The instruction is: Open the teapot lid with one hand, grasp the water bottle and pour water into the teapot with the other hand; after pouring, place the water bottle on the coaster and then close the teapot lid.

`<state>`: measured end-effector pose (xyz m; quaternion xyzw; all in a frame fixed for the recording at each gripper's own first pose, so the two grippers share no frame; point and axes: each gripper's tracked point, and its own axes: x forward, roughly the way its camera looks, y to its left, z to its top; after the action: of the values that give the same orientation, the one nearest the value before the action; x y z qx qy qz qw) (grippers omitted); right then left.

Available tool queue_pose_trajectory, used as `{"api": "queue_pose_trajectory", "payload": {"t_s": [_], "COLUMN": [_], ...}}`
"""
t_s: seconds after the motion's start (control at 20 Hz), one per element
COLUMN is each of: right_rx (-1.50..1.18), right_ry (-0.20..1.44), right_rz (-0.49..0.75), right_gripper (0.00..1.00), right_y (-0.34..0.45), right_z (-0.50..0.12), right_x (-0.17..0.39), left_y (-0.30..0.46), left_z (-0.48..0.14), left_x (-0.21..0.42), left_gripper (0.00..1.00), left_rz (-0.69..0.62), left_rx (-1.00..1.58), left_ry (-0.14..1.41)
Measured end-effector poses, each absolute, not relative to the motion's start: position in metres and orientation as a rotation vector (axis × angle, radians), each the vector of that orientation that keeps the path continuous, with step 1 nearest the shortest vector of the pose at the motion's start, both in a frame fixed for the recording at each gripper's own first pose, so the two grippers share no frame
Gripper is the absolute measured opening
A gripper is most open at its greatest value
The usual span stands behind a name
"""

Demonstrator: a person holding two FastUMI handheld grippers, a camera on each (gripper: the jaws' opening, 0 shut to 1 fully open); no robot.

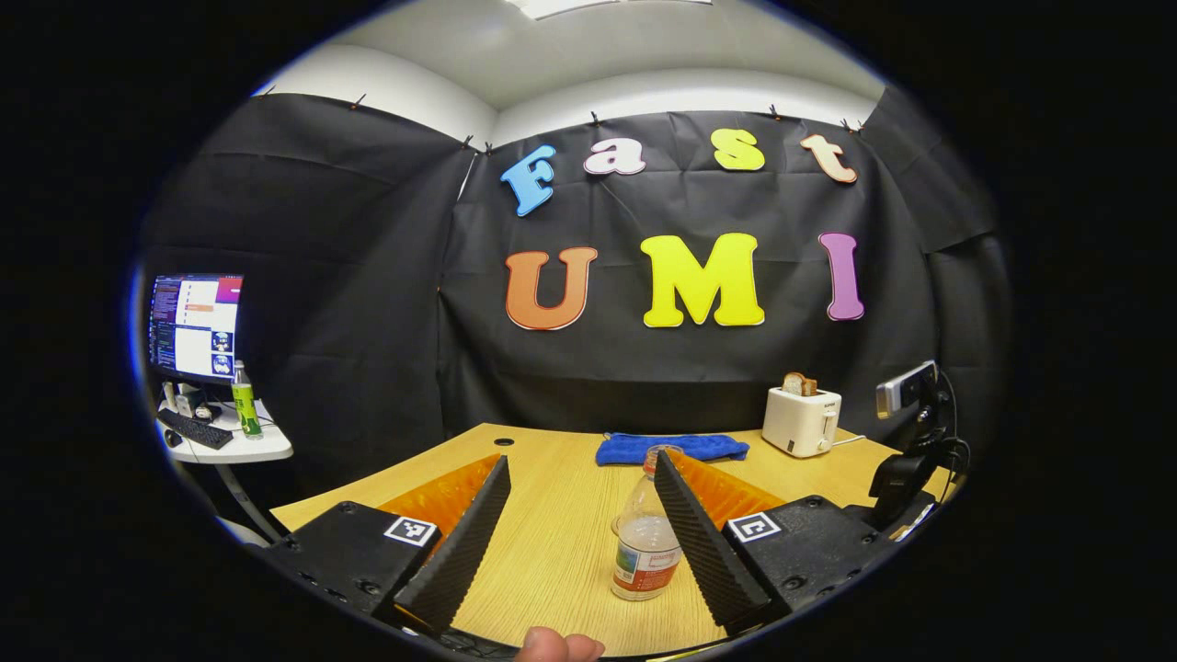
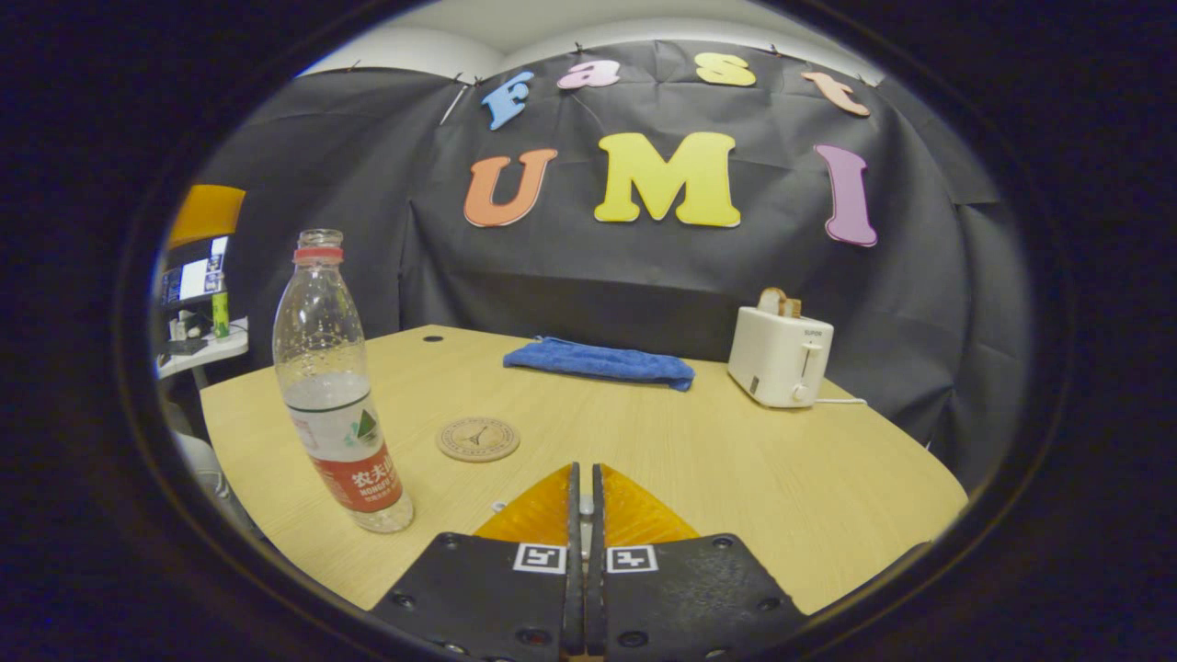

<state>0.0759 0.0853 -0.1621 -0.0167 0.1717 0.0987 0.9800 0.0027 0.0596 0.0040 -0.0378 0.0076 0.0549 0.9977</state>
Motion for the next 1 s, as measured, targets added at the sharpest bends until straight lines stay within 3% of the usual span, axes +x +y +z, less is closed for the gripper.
{"api": "queue_pose_trajectory", "payload": {"t_s": [0.3, 0.7, 1.0], "right_rx": [0.004, -0.01, -0.025], "right_ry": [0.316, 0.285, 0.271], "right_rz": [0.22, 0.228, 0.209], "right_gripper": [0.01, 0.01, 0.01], "right_y": [0.078, 0.059, 0.033], "right_z": [-0.143, -0.123, -0.113], "right_x": [0.076, 0.064, 0.055], "left_y": [0.042, -0.002, -0.017], "left_z": [-0.019, -0.084, -0.127], "left_x": [-0.01, -0.016, 0.005], "left_gripper": [0.99, 0.99, 0.99], "left_rz": [0.034, -0.099, -0.109], "left_rx": [-0.064, -0.113, -0.115], "left_ry": [0.022, 0.18, 0.271]}}
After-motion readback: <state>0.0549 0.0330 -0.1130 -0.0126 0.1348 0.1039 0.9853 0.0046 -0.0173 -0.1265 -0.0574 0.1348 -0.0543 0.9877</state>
